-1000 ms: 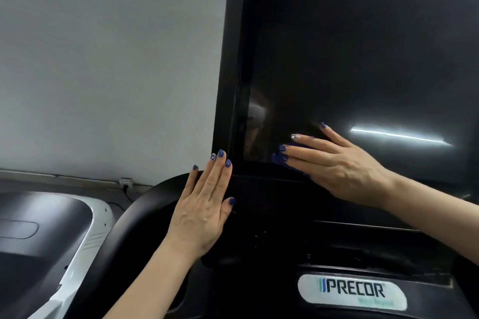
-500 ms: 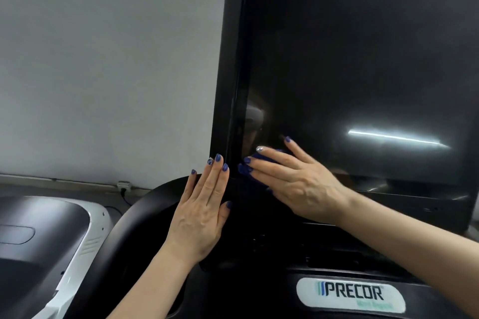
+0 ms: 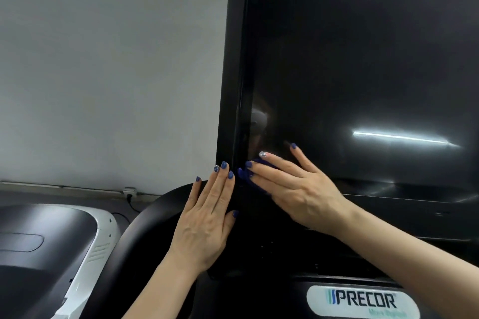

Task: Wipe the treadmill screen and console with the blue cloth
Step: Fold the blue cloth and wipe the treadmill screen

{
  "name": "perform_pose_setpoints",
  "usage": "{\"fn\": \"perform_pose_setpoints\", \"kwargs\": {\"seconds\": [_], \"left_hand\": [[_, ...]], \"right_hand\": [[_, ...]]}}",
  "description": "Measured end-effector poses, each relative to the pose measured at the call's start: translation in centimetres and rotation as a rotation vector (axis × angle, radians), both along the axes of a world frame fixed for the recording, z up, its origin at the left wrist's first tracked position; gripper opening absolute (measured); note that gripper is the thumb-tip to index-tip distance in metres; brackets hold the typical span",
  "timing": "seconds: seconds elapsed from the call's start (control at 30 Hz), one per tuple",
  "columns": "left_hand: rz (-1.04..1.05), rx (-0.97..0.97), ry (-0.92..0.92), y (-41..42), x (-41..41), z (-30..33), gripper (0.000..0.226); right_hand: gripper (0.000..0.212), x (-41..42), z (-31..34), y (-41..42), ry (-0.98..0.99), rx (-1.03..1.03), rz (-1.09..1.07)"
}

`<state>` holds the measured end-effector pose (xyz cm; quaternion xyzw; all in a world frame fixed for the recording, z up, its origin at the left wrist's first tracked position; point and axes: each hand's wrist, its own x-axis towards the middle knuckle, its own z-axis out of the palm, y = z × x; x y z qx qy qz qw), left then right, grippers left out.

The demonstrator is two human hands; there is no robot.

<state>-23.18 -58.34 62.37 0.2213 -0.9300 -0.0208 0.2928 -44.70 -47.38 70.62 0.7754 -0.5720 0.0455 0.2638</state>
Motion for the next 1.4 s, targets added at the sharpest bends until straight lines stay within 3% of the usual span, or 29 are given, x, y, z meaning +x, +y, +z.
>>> {"fn": "perform_pose_setpoints", "kwargs": {"seconds": [0.07,0.17,0.33,0.6,1.07,1.4], "left_hand": [[0.011,0.000,-0.012,0.0,0.2,0.2,0.061],[0.010,0.043,0.002,0.5,0.3,0.4,0.064],[-0.039,0.063,0.027,0.3,0.8,1.0,0.062],[-0.027,0.014,-0.023,-0.2,1.1,1.4,0.064],[-0.077,0.038,-0.035,-1.5,2.1,0.4,0.056],[-0.130,0.055,-0.052,-2.0,3.5,-1.2,0.062]], "right_hand": [[0.044,-0.2,0.8,-0.6,-0.047,-0.052,-0.045],[0.046,1.9,1.6,-3.1,-0.286,-0.195,-0.161],[0.043,3.7,1.9,-5.8,-0.452,-0.323,-0.179],[0.051,4.1,10.1,-14.5,-0.770,-0.535,-0.270],[0.048,7.0,4.5,-12.9,-0.639,-0.584,-0.378],[0.047,10.0,-1.9,-7.7,-0.553,-0.464,-0.376]]}}
